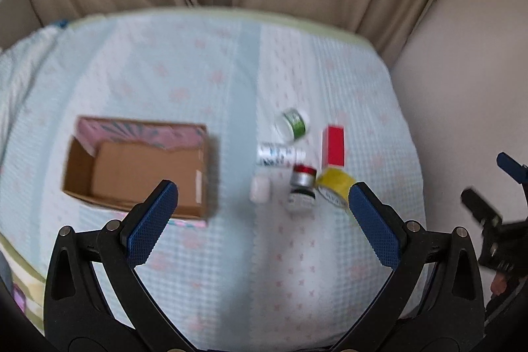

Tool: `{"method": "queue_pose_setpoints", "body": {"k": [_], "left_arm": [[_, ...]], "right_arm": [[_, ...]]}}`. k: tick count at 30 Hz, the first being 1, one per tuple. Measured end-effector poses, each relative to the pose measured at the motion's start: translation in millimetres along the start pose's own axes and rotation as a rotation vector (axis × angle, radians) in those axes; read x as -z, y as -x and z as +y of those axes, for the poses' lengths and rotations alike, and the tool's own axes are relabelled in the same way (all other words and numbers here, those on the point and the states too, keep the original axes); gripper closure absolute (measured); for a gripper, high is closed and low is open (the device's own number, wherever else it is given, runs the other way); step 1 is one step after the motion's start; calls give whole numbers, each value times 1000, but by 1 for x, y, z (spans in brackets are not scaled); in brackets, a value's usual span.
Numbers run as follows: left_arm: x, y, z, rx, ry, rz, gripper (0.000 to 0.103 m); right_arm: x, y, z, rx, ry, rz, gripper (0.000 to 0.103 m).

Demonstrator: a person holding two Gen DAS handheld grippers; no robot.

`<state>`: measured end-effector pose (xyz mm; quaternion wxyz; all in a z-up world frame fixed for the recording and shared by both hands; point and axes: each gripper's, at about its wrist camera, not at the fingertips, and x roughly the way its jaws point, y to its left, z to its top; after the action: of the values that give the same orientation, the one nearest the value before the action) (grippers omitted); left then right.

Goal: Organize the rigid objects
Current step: 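Grasp the white earbud case with the left tool while the right tool grasps the yellow tape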

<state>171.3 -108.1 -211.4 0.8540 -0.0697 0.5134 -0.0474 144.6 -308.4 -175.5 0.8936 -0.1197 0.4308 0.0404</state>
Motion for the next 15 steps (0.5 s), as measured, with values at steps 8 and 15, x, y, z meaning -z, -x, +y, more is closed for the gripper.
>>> {"method": "queue_pose_setpoints", "body": {"k": [8, 15], "left_arm": [[2, -140, -16, 4, 8, 211, 1], [22, -239, -14, -39, -19, 362, 10]], "right_arm": [[28, -104, -1, -53, 191, 207, 0], [39, -184, 12, -139, 247, 300, 0]]}}
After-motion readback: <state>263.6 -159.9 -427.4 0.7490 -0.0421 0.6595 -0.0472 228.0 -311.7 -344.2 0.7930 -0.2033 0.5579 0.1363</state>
